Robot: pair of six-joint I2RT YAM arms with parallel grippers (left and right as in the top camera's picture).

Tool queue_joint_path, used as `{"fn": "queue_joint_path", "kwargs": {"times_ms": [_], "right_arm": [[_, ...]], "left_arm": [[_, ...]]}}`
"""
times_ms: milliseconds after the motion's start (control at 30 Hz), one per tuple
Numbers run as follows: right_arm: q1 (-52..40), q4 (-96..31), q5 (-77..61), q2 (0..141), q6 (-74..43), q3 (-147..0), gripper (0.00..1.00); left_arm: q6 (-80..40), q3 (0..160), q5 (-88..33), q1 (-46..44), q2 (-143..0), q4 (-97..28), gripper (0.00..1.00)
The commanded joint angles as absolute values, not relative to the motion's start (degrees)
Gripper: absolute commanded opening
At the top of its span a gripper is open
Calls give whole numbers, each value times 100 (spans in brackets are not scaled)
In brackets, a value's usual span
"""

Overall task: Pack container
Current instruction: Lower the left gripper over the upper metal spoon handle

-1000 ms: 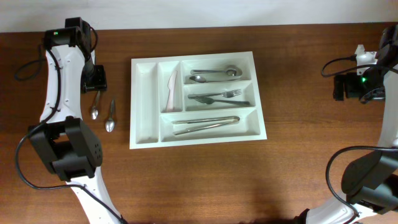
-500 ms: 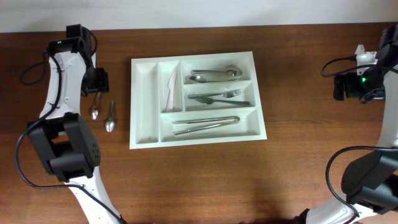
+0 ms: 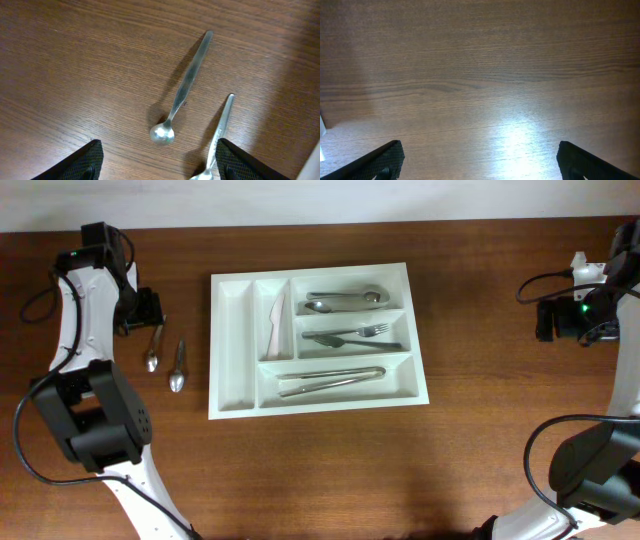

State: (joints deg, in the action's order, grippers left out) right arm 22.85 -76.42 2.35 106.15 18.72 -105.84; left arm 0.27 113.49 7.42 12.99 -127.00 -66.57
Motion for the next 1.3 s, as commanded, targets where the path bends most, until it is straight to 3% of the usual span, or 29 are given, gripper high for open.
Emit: {"fn": "queue_joint_path", "kwargs": {"times_ms": [0, 1267], "right_arm": [[2290, -7644, 283, 10624, 1907, -10569, 98], [2290, -7642, 283, 10624, 1907, -10569, 99]], "left_arm": [[161, 11323, 620, 1315, -13028, -6685, 74], [744, 11323, 58, 1345, -13504, -6469, 74]]}}
